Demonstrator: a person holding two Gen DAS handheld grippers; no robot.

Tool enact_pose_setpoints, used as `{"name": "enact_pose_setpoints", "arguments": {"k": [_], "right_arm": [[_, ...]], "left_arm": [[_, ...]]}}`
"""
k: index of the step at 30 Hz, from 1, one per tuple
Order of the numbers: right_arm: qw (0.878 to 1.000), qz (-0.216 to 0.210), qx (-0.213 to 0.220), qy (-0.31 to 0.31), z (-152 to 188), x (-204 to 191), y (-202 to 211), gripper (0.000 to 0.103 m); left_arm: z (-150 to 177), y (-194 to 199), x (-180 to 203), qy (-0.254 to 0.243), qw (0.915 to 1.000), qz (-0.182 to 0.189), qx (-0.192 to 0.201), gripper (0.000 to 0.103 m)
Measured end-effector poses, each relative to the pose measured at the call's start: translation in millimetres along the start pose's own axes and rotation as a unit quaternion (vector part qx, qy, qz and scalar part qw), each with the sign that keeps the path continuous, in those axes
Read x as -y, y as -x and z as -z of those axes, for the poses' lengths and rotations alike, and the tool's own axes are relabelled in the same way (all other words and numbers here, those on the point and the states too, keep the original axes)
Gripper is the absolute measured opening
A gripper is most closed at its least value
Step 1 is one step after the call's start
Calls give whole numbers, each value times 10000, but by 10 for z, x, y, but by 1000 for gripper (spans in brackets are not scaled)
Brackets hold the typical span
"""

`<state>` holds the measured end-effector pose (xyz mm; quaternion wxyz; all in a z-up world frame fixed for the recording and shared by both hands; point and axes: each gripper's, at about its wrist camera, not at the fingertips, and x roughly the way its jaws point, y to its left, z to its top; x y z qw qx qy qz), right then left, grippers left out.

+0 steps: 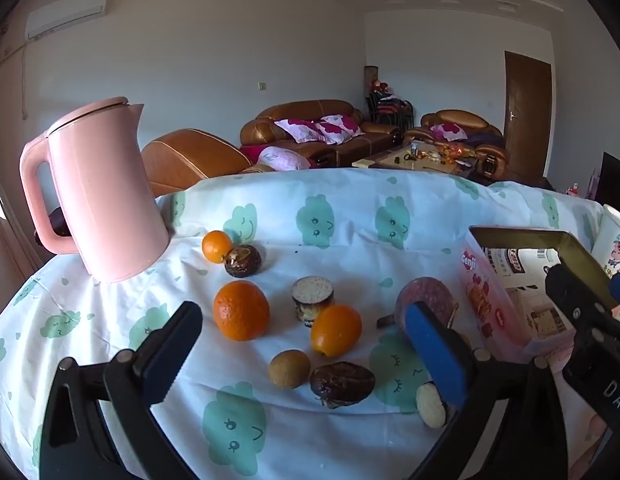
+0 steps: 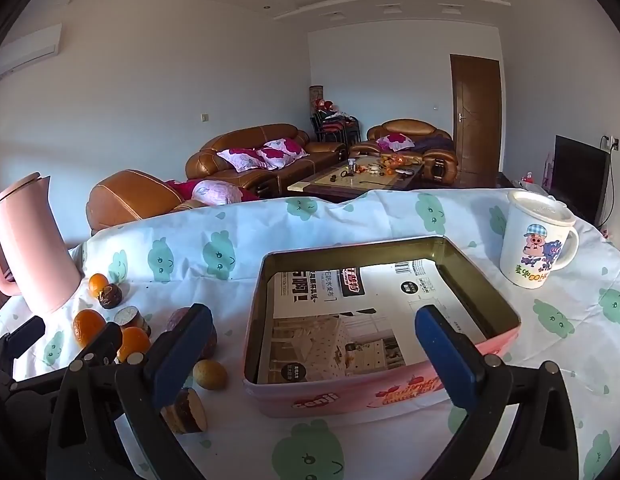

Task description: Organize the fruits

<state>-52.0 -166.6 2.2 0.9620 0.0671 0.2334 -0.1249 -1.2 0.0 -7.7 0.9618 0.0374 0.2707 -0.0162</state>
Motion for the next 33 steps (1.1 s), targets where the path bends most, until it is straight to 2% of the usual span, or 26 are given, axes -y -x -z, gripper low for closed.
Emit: {"name": "enact_pose_setpoints", "arguments": {"k": [33], "right_arm": [[10000,-1,-35,50,-6,0,-12,102]], "left_arm": [[-13,-8,-14,31,10000,27,-36,103]]}}
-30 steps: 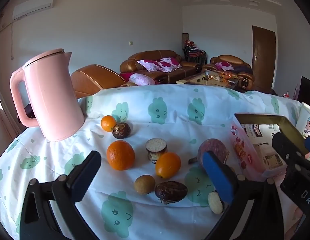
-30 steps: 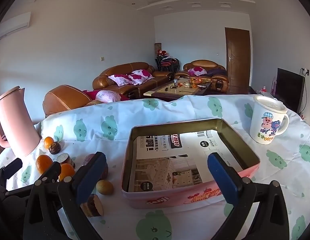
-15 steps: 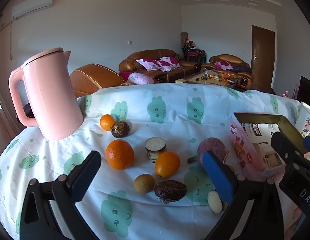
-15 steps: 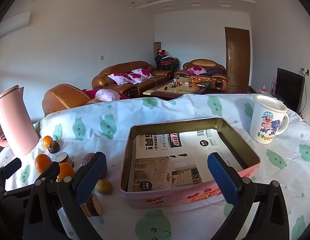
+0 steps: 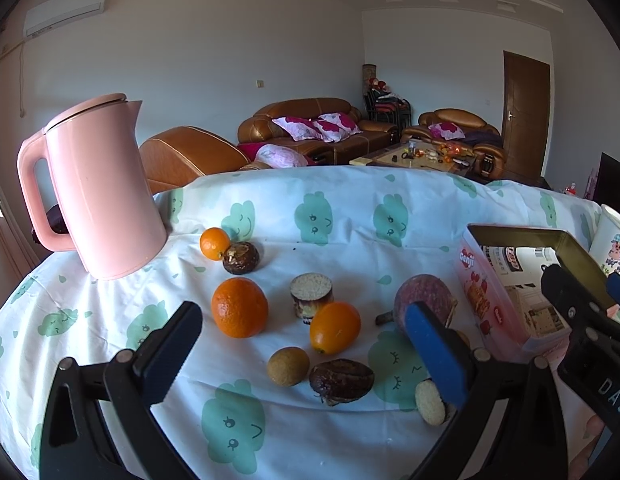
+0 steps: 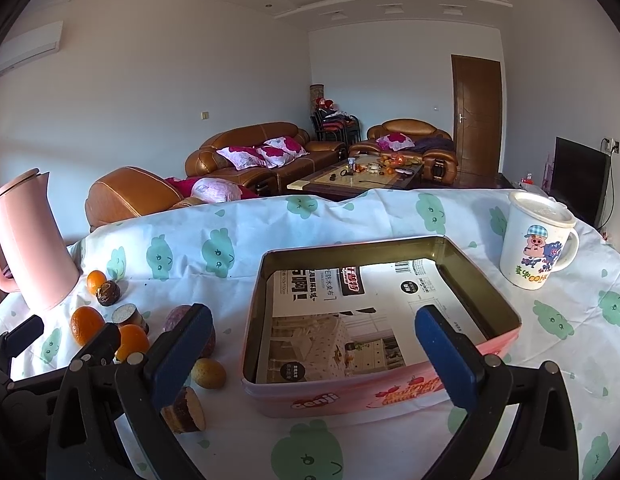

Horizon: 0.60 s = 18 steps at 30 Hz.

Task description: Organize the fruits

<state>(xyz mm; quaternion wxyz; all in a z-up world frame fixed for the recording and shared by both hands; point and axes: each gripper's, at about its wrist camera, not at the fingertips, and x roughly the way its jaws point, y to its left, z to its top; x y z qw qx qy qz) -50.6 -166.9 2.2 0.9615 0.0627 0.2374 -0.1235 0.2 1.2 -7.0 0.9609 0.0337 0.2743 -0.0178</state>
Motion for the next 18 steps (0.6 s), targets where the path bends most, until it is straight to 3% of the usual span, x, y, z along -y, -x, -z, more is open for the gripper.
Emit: {"name": "enact_pose_setpoints", "arguments": {"k": [18], "right_arm": [[10000,-21,-28,60,13,-27,-5,102]], "left_arm": [[22,-5,26,-32,10000,-12,-32,103]]}}
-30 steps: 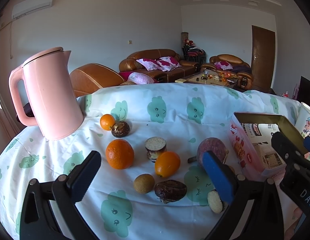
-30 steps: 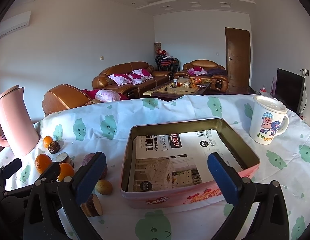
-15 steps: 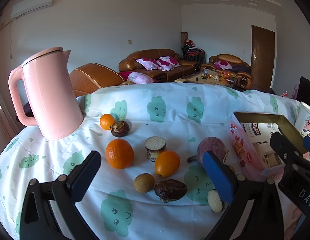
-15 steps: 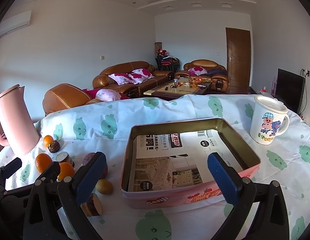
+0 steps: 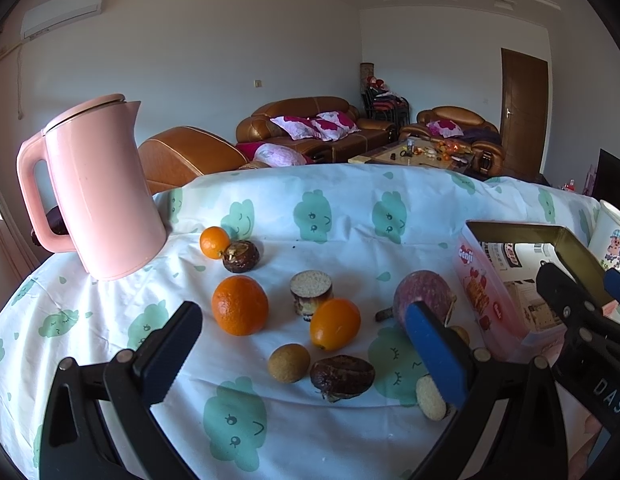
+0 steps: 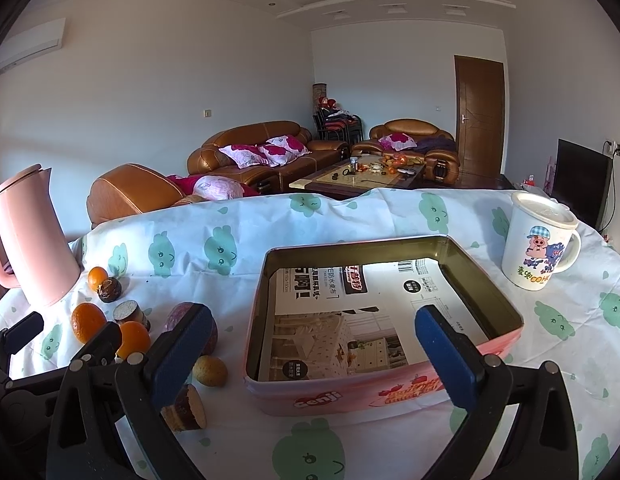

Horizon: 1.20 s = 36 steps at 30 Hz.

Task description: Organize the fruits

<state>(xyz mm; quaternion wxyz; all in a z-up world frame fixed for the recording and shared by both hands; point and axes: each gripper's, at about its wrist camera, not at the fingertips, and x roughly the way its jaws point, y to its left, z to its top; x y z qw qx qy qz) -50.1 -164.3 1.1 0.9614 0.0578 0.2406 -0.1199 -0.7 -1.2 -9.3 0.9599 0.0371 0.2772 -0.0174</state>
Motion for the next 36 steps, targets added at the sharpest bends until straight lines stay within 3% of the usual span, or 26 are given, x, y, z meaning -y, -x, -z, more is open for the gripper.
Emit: {"name": "enact_pose_setpoints", "arguments": {"k": [8,11,14,19,24,25,27,33,36], "right_arm": [[10000,45,26,77,14,-21,16,102],[9999,17,48,103,24,-19,47,102],[9997,-199,77,108,37,-34,91,102],[9938,-1065,-147,280,85,-202,118,99],[9769,-1852,-717,789,204,-531,83,57],[9717,-2027,-892,824,236,-580,56,54],[9659,-2129,-1150,920,308,-661,14,51],[9693,-1832,-1296,1009,347,-645,-21,51],[9629,-1894,-1733,826,373,-575,-165,51]], "left_arm": [[21,19,-30,-174,9998,-28,-39,103],[-7,-64,-123,-327,9989,-178,-279,103],[-58,-152,-383,-22,9983,-91,-580,103],[-91,-204,-859,759,9936,67,-830,103],[-97,-153,-1010,773,9941,-30,-758,102],[-95,-133,-1006,724,9946,-18,-737,101],[-103,-111,-1000,640,9951,170,-728,94],[-89,-114,-733,196,9887,1095,-1004,80],[-60,-69,-578,-183,9854,1338,-1036,72]]}}
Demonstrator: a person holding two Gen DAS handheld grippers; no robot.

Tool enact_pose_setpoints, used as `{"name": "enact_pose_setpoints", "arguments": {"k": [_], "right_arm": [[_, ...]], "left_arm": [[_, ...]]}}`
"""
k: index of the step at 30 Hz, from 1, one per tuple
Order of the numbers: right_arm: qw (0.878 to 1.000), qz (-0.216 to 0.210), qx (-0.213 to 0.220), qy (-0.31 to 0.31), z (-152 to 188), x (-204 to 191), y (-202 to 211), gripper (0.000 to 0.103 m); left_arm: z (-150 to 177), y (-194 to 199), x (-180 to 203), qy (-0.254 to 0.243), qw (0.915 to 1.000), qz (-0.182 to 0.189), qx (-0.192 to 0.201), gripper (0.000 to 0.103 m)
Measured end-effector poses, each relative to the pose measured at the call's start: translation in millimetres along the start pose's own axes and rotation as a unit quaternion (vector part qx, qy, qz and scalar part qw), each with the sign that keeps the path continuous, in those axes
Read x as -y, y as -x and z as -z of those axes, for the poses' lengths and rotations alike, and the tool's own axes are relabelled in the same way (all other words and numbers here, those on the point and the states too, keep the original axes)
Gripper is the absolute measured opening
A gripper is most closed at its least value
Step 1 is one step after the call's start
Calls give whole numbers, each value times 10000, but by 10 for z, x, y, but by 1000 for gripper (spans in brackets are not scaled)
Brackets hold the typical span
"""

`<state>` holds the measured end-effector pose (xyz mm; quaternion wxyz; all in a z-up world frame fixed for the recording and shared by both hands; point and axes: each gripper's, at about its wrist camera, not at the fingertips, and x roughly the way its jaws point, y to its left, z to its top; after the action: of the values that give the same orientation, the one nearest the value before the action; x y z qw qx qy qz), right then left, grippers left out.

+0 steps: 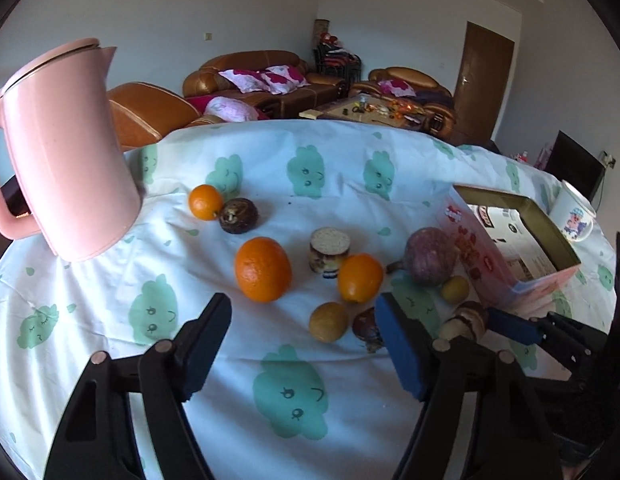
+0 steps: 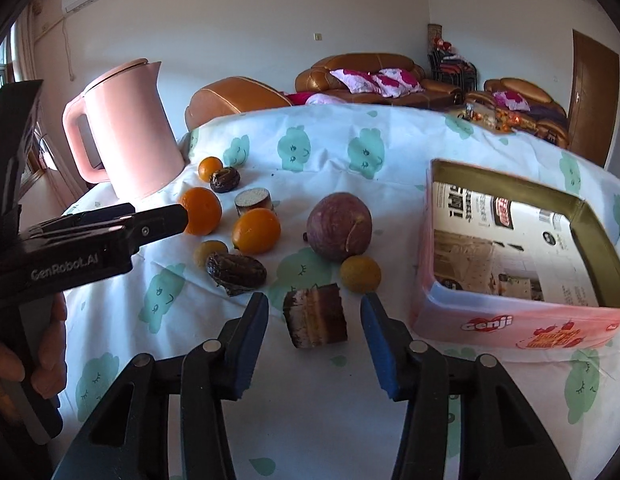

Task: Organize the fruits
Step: 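Grasp the brown layered cake slice with the right gripper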

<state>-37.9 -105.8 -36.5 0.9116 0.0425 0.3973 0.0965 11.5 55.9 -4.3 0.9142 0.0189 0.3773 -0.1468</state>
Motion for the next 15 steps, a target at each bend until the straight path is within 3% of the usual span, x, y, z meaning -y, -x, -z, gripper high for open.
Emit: {"name": "enact_pose_setpoints", "arguments": {"k": [5,7,8,9,12,15], "right_arm": [[9991,-203,-282,-237,-10,109,-96,50],[9993,-159,-303,-156,-8,84,-102,43],[9993,-197,-315,-98,-4,67,-99,34],[9994,-176,-306,-61,-2,54,-84,34],[9999,-73,-69,-16,-6,58,19,34],[9990,112,432,7,-48,97,253,34]], "left_arm": [[53,-16,193,-438,9983,355,-146,71],[77,-27,251,-571,9973,405,-199,68],[88,-39,272,-619,9967,461,-234,67],[101,-41,293,-649,9961,534,-258,65],[120,-65,329,-713,9945,702,-302,55],[139,-139,371,-754,9940,677,-411,45]]}}
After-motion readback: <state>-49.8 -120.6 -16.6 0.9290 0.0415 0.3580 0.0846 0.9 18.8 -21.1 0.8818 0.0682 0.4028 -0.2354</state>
